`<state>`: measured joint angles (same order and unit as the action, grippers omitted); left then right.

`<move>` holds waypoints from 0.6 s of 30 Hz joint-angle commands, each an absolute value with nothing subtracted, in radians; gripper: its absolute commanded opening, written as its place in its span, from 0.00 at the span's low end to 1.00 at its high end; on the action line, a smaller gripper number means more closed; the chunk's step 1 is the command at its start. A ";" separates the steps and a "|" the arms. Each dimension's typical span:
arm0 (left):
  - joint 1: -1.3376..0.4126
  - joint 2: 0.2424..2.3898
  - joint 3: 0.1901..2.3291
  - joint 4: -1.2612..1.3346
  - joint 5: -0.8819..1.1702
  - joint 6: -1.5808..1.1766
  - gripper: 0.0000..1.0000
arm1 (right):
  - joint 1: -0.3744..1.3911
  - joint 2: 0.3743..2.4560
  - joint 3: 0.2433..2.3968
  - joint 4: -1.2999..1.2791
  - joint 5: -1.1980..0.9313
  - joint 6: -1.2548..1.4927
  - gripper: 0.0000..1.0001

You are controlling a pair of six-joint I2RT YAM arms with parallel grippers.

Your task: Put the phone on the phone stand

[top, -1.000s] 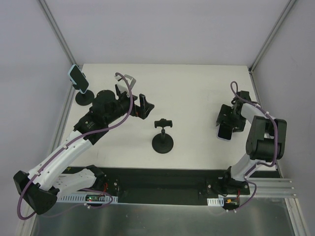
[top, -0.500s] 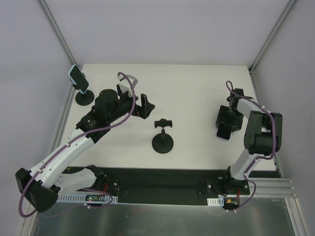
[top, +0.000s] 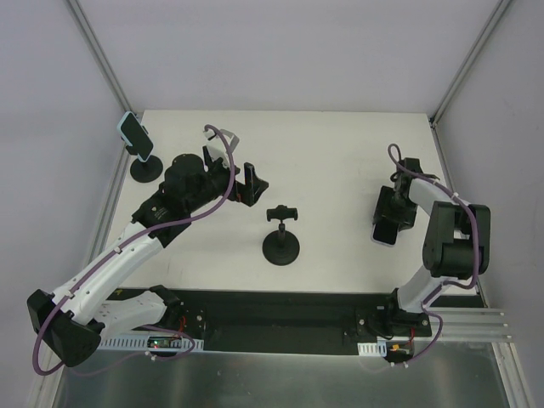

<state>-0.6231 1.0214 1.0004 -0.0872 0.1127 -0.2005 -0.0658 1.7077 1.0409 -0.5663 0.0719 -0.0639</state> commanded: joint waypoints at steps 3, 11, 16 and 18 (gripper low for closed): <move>-0.635 1.014 1.012 -0.048 0.138 -0.192 0.99 | -0.046 1.585 0.966 -0.491 0.040 -0.055 0.01; -0.634 1.061 1.029 -0.054 0.199 -0.203 0.99 | -0.025 1.372 0.812 -0.273 -0.064 -0.044 0.01; -0.632 1.112 1.048 -0.060 0.251 -0.222 0.99 | 0.018 1.224 0.787 -0.232 -0.103 -0.061 0.01; -0.632 1.130 1.060 -0.058 0.333 -0.232 0.97 | 0.067 1.157 0.782 -0.216 -0.109 -0.075 0.01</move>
